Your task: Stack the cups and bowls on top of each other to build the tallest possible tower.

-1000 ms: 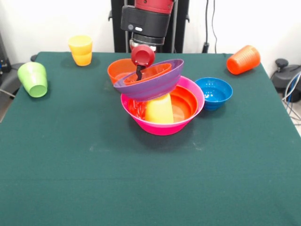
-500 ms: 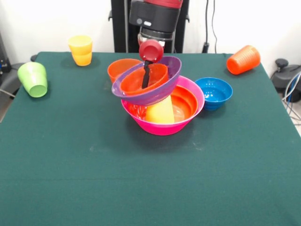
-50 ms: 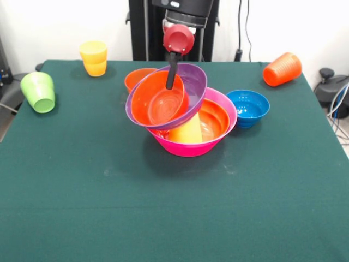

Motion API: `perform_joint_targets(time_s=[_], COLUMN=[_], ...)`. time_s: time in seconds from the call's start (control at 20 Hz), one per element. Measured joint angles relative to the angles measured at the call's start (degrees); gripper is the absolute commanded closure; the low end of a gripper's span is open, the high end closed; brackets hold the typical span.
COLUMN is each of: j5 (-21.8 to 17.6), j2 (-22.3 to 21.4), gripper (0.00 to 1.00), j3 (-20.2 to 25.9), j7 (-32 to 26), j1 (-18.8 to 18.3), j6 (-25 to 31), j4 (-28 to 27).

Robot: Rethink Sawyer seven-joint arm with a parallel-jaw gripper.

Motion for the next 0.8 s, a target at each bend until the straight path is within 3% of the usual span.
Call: perform_joint_targets(time_s=[0.8], j5=[0.4], j2=[-1.5], gripper=[0.00], j3=[0.0], j7=[0.0], j1=[1.0], j6=[0.0], j4=[0.2])
